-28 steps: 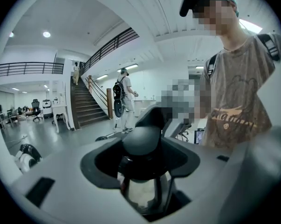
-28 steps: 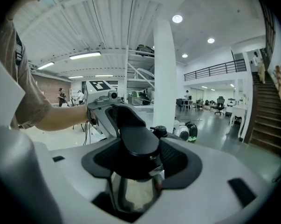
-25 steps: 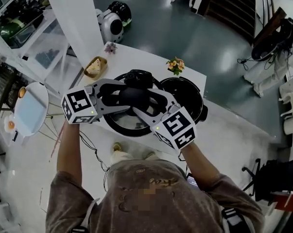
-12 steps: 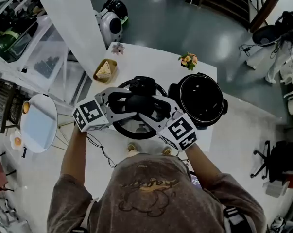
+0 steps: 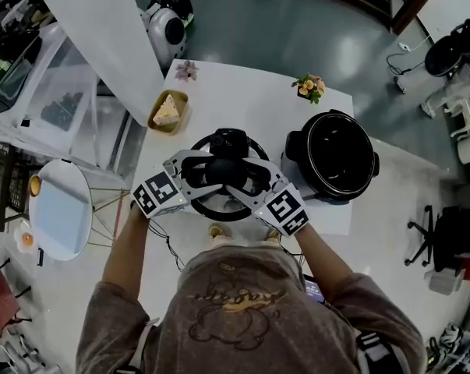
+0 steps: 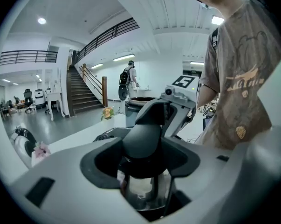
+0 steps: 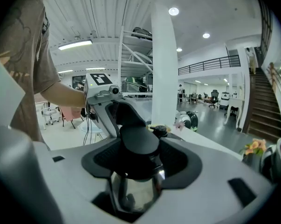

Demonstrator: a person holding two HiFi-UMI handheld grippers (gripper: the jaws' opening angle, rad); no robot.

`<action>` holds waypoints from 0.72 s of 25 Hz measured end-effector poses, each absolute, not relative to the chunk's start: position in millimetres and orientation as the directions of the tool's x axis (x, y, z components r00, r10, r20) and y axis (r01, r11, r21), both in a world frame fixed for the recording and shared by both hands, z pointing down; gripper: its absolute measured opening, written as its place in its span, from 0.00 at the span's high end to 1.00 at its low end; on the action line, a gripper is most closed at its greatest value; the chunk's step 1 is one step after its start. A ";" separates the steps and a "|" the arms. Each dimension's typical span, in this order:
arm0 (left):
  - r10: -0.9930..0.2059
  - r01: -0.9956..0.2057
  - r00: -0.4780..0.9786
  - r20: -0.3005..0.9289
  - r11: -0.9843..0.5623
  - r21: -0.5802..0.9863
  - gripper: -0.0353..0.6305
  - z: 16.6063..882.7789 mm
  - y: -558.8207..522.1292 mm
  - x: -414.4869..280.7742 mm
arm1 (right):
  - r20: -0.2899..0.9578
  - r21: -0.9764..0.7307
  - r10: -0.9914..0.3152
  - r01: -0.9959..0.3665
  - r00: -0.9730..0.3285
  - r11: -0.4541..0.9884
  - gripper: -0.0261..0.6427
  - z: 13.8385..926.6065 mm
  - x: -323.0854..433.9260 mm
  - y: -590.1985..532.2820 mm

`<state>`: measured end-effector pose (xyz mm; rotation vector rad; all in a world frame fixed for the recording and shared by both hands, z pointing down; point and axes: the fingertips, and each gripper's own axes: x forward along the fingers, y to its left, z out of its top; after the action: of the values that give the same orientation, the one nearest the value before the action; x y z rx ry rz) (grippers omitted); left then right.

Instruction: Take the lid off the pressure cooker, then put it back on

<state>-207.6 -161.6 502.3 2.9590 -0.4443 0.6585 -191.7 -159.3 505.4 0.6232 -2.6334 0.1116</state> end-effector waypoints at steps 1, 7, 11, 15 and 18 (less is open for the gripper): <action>-0.263 -0.299 0.865 0.428 -0.954 0.017 0.55 509.3 -163.7 -209.6 | 0.428 0.019 -0.405 -0.440 -0.808 0.898 0.57 511.8 -194.1 -161.2; -0.264 -0.309 0.856 0.444 -0.951 0.030 0.55 547.0 -177.1 -216.0 | 0.428 0.004 -0.395 -0.435 -0.813 0.900 0.57 549.2 -200.3 -174.4; -0.258 -0.312 0.847 0.465 -0.949 0.042 0.55 571.2 -182.8 -217.5 | 0.452 -0.002 -0.389 -0.437 -0.803 0.899 0.57 573.3 -201.9 -180.3; -0.253 -0.313 0.837 0.485 -0.949 0.046 0.55 590.1 -187.2 -219.9 | 0.476 0.002 -0.384 -0.436 -0.791 0.900 0.57 591.8 -204.7 -184.5; -0.260 -0.321 0.831 0.492 -0.946 0.043 0.55 599.6 -188.8 -221.0 | 0.480 -0.003 -0.379 -0.434 -0.791 0.901 0.57 601.5 -205.7 -186.1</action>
<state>-221.0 -188.8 599.6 2.8871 -0.4598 0.7493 -205.7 -186.1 601.5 0.5889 -2.5833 0.1549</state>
